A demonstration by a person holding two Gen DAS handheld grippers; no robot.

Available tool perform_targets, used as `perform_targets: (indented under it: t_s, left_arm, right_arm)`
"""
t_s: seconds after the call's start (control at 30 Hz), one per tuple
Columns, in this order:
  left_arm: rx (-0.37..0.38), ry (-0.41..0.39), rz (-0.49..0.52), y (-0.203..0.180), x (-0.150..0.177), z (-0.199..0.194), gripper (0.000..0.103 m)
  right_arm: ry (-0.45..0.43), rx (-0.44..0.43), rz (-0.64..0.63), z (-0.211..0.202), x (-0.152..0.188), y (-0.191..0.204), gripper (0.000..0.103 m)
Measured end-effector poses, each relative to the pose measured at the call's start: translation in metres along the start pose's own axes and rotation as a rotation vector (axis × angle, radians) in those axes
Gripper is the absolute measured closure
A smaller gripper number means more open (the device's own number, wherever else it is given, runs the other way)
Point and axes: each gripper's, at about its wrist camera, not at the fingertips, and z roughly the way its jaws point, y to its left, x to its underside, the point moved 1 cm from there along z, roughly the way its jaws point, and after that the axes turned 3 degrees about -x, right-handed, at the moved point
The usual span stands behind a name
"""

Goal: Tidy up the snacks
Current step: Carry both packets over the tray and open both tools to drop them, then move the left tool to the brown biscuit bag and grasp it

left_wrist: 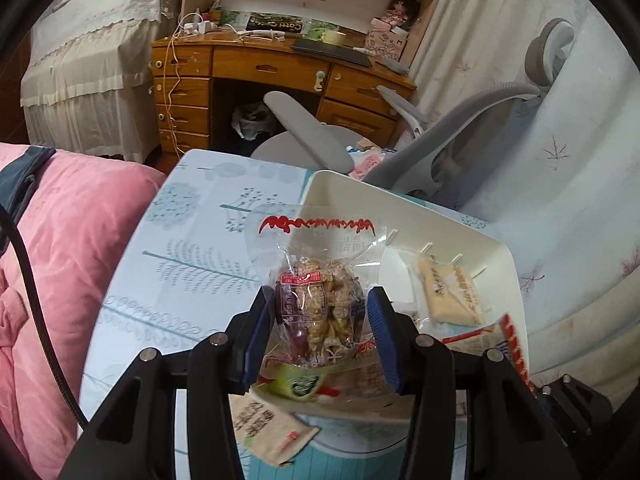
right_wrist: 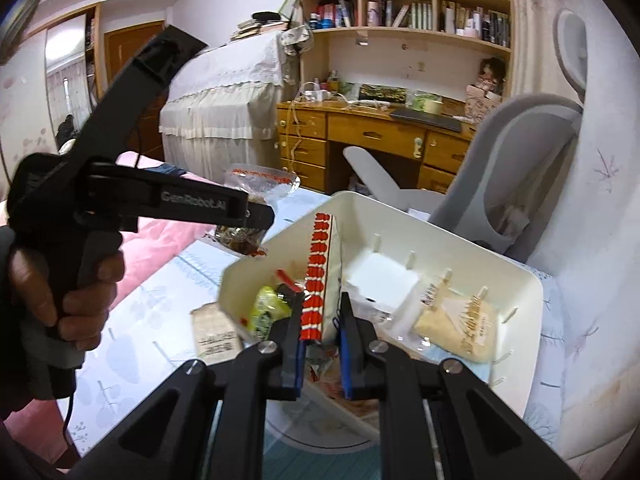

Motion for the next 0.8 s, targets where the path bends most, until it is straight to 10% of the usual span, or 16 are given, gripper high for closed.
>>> perform_targets:
  t_s: [0.23,0.37,0.8]
  left_arm:
    - [0.018,0.022,-0.002,-0.021,0.003,0.016,0.052]
    - [0.02,0.025,-0.016,-0.022,0.006,0.016,0.036]
    - [-0.157,0.033,-0.194,0.023,0.031,-0.005,0.022]
  right_arm:
    - [0.069,0.071,0.063,0.019,0.012,-0.025,0.085]
    - [0.101,0.085,0.079,0.026,0.017,-0.03,0.049]
    - [0.139,0.148,0.214,0.029,0.023,-0.032,0.025]
